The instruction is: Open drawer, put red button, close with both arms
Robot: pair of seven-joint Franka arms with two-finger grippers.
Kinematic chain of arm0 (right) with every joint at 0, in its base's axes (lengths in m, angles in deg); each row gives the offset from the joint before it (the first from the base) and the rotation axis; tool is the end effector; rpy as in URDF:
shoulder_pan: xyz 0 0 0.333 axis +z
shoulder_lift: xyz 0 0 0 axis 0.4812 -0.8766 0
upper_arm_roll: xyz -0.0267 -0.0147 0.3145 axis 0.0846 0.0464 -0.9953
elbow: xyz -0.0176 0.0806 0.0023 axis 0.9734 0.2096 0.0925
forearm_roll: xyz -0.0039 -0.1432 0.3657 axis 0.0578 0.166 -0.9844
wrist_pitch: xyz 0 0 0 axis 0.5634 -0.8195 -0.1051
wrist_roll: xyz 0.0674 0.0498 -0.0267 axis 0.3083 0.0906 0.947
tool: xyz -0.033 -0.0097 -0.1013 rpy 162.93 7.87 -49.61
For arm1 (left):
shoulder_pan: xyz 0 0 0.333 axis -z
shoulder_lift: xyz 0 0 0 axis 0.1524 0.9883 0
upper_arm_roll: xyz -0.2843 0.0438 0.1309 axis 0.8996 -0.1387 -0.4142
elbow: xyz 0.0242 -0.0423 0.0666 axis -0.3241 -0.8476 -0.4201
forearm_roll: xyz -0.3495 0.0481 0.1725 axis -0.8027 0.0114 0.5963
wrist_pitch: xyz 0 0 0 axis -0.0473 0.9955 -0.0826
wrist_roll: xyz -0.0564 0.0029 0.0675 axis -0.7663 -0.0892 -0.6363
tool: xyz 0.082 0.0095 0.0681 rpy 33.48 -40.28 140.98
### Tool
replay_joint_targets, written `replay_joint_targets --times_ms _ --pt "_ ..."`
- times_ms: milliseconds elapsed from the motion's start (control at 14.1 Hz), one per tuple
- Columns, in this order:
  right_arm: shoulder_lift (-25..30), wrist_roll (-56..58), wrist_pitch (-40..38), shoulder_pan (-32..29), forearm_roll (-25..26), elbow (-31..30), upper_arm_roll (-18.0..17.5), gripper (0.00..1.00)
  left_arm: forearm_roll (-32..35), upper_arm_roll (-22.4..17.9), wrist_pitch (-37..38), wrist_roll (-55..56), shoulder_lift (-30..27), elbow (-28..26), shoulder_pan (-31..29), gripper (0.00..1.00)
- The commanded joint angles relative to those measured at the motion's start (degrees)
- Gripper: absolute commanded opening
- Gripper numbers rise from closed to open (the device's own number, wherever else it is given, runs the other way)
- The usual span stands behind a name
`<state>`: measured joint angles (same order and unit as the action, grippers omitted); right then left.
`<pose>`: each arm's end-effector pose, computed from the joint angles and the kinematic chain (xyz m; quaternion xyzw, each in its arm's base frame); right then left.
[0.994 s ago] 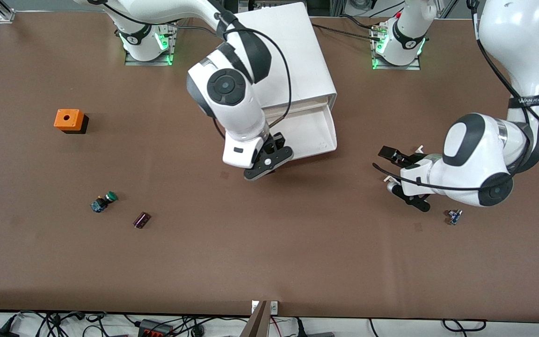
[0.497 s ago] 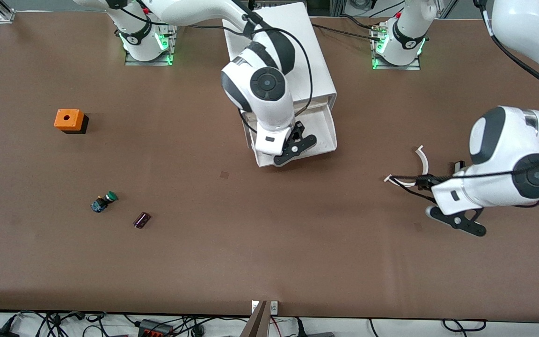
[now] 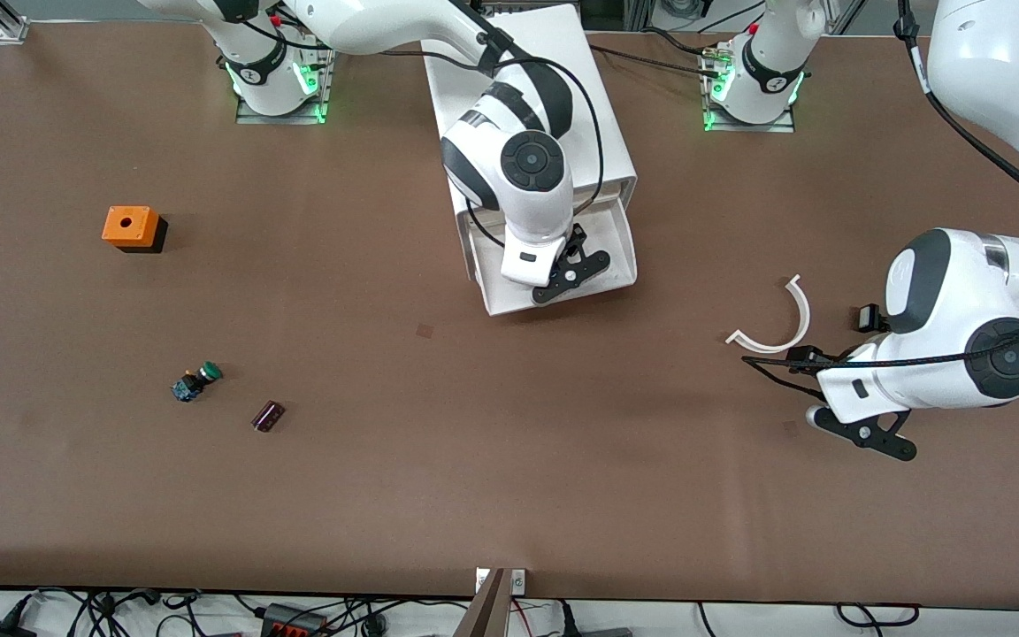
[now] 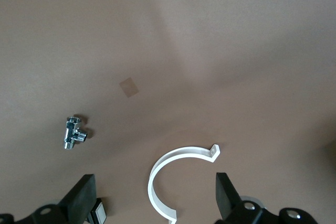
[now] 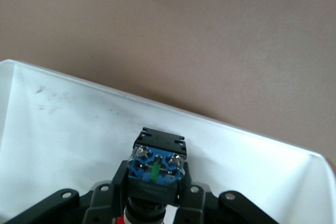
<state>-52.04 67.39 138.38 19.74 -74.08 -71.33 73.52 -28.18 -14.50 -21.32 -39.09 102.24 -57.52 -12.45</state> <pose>0.5028 0.5772 0.3274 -0.9650 -0.2578 0.0119 0.0458 0.7102 -0.0626 0.3821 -0.9788 0.1871 0.0833 0.0080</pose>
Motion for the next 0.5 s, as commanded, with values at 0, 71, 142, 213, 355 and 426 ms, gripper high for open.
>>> replay_joint_targets --times_ms 0,71,142,213,355,426 --pt "-0.6 -1.9 -0.8 0.9 -0.3 1.3 0.3 0.0 0.6 0.2 1.0 0.4 0.4 1.3 0.5 1.0" --pt "-0.6 -1.9 -0.9 0.9 -0.3 1.3 0.3 0.0 0.5 0.3 1.0 1.0 0.4 1.0 0.6 1.0" --pt "-0.6 -1.9 -1.0 0.9 -0.3 1.3 0.3 0.0 0.5 0.5 1.2 3.2 0.3 0.9 0.8 1.0" --pt "-0.6 -1.9 -1.1 1.2 -0.3 1.3 0.3 0.0 0.6 0.5 1.2 4.8 0.2 0.8 1.0 1.0" --pt "-0.6 -2.0 -1.1 1.4 -0.1 1.3 0.5 0.18 0.6 0.6 1.2 5.1 0.2 0.5 1.0 1.0" --pt "-0.6 -2.0 -1.1 1.3 0.3 1.3 0.7 0.99 0.6 0.7 1.2 5.1 0.2 0.4 0.8 1.0"
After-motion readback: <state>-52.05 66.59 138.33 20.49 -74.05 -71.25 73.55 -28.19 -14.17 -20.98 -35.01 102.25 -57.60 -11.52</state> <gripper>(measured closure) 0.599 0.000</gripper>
